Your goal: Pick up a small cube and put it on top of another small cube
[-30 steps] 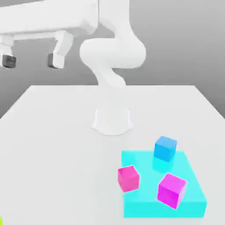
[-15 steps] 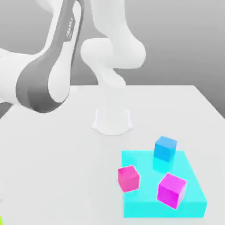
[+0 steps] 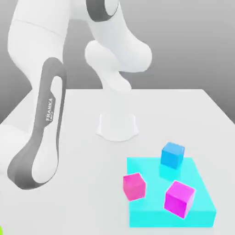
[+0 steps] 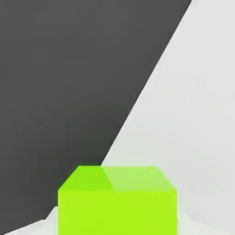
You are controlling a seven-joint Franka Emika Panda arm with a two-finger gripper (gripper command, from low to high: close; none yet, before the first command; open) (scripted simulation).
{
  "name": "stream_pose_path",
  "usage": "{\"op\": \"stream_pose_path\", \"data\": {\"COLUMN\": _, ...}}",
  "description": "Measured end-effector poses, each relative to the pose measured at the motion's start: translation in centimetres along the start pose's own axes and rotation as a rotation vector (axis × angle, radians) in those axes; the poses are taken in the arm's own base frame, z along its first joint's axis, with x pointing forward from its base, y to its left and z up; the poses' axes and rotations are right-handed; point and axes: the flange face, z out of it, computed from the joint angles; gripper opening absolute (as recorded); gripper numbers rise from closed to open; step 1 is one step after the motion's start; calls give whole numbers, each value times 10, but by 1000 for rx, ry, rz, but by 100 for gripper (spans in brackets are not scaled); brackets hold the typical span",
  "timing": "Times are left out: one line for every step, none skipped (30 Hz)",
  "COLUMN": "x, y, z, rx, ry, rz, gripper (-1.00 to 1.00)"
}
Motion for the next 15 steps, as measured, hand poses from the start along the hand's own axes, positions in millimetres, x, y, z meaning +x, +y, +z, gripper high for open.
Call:
{"op": "stream_pose_path", "data": {"x": 0, "y": 0, "z": -11, "rx": 0, "ry": 0, "rz": 0, "gripper": -100}}
{"op": "stream_pose_path", "data": {"x": 0, "y": -1, "z": -25, "rx": 0, "ry": 0, "rz": 0, "gripper": -100}}
{"op": "stream_pose_path", "data": {"x": 0, "y": 0, "z": -40, "rx": 0, "ry": 0, "rz": 0, "gripper": -100}}
{"op": "stream_pose_path", "data": {"x": -5, "y": 1, "z": -54, "rx": 0, "ry": -1, "rz": -17, "gripper": -100}}
{"op": "stream_pose_path", "data": {"x": -23, "y": 3, "z": -65, "rx": 0, "ry": -3, "rz": -76, "gripper": -100}}
{"op": "stream_pose_path", "data": {"x": -43, "y": 6, "z": -74, "rx": 1, "ry": -5, "rz": -145, "gripper": -100}}
{"op": "stream_pose_path", "data": {"x": -65, "y": 11, "z": -84, "rx": 1, "ry": -7, "rz": -220, "gripper": -100}}
{"op": "stream_pose_path", "data": {"x": -87, "y": 17, "z": -92, "rx": 1, "ry": -9, "rz": -297, "gripper": -100}}
{"op": "stream_pose_path", "data": {"x": -109, "y": 24, "z": -101, "rx": 2, "ry": -11, "rz": -376, "gripper": -100}}
{"op": "stream_pose_path", "data": {"x": -130, "y": 32, "z": -108, "rx": 2, "ry": -12, "rz": -456, "gripper": -100}}
{"op": "stream_pose_path", "data": {"x": -151, "y": 42, "z": -116, "rx": 2, "ry": -14, "rz": -536, "gripper": -100}}
{"op": "stream_pose_path", "data": {"x": -171, "y": 52, "z": -123, "rx": 2, "ry": -15, "rz": -616, "gripper": -100}}
{"op": "stream_pose_path", "data": {"x": -190, "y": 63, "z": -130, "rx": 3, "ry": -16, "rz": -696, "gripper": -100}}
{"op": "stream_pose_path", "data": {"x": -209, "y": 75, "z": -136, "rx": 3, "ry": -17, "rz": -775, "gripper": -100}}
{"op": "stream_pose_path", "data": {"x": -227, "y": 88, "z": -142, "rx": 3, "ry": -18, "rz": -856, "gripper": -100}}
